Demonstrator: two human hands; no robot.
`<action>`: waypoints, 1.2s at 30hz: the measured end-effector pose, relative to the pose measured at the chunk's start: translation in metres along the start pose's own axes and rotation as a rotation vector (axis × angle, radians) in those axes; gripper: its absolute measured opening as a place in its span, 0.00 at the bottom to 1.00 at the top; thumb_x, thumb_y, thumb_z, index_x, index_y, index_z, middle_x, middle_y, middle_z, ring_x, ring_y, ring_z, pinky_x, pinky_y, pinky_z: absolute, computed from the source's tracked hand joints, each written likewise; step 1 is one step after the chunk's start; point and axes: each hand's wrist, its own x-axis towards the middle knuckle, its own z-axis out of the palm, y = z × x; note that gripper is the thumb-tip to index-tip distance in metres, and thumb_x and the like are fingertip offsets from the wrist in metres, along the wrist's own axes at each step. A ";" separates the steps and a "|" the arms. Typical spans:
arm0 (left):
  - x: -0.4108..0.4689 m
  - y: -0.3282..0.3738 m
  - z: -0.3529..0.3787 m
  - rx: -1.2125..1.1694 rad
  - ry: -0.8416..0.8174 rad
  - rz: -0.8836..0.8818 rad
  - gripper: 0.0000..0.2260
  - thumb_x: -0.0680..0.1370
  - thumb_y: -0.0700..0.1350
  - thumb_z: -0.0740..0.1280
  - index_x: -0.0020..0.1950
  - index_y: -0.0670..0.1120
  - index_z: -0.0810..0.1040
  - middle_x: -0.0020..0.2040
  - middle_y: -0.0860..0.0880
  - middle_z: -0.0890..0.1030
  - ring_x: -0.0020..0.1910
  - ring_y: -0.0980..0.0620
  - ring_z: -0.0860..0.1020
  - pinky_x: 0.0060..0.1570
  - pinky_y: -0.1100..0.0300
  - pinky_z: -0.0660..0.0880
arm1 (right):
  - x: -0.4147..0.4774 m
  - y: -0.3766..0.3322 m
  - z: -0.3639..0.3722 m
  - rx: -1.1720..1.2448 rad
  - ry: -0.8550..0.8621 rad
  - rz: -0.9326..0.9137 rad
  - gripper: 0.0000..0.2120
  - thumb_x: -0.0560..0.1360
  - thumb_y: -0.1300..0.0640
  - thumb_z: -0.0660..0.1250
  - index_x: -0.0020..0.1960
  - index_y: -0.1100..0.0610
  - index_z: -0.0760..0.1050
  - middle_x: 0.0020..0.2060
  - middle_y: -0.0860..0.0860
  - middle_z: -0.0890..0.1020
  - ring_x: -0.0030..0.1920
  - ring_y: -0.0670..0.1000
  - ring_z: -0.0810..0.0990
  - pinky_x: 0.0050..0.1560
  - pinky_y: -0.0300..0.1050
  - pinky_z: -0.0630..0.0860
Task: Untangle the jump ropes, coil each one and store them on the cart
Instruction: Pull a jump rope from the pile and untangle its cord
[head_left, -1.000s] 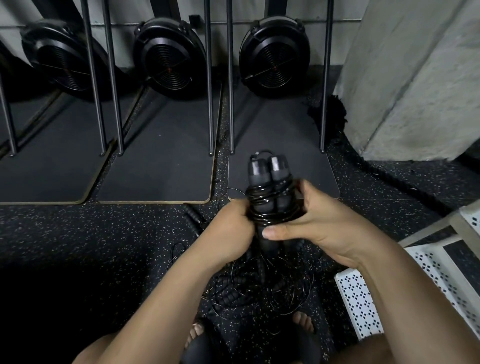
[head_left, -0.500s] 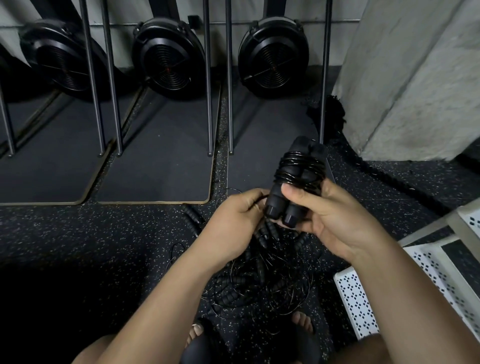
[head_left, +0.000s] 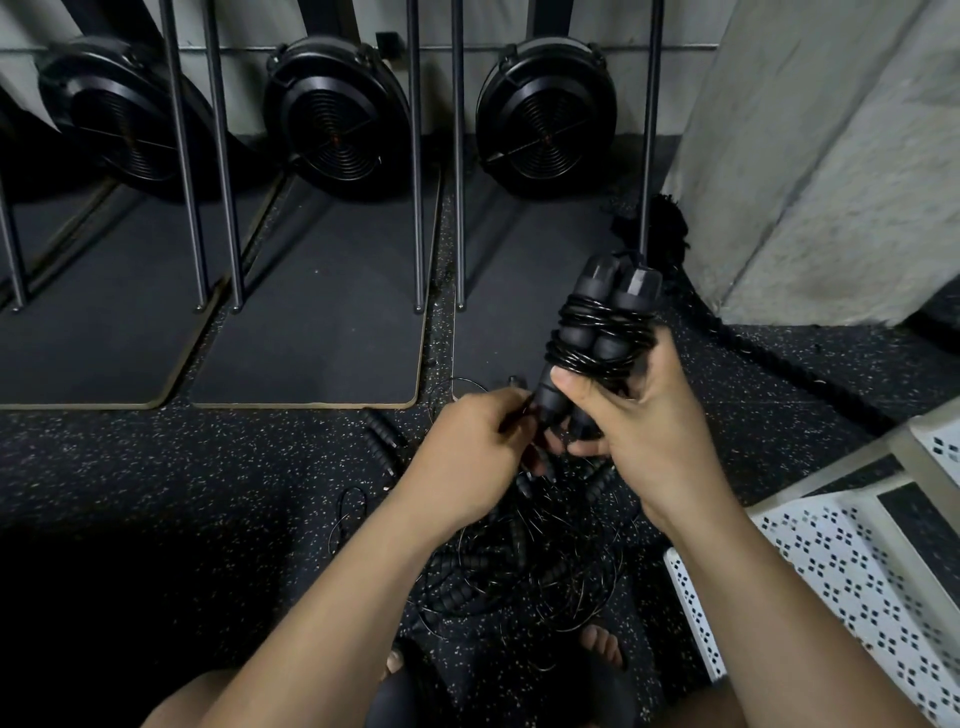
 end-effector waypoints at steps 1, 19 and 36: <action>-0.001 0.001 0.000 -0.019 0.000 -0.014 0.11 0.87 0.40 0.63 0.53 0.49 0.83 0.45 0.50 0.88 0.40 0.43 0.87 0.45 0.39 0.85 | -0.001 -0.002 0.001 -0.048 -0.006 -0.022 0.23 0.75 0.51 0.80 0.61 0.40 0.71 0.55 0.40 0.86 0.50 0.48 0.89 0.35 0.51 0.85; 0.002 0.007 -0.004 -0.512 -0.102 -0.204 0.11 0.87 0.34 0.59 0.61 0.36 0.80 0.39 0.44 0.85 0.31 0.53 0.77 0.32 0.62 0.69 | -0.009 -0.002 0.016 -0.516 0.176 -0.256 0.25 0.74 0.49 0.82 0.61 0.45 0.69 0.44 0.41 0.86 0.43 0.44 0.85 0.41 0.52 0.83; 0.005 0.009 -0.016 -0.878 0.020 -0.388 0.14 0.82 0.33 0.59 0.50 0.39 0.85 0.34 0.46 0.76 0.27 0.55 0.66 0.26 0.64 0.60 | -0.006 -0.002 0.017 -0.688 0.001 -0.305 0.23 0.77 0.46 0.78 0.63 0.44 0.66 0.47 0.44 0.85 0.45 0.51 0.85 0.42 0.52 0.81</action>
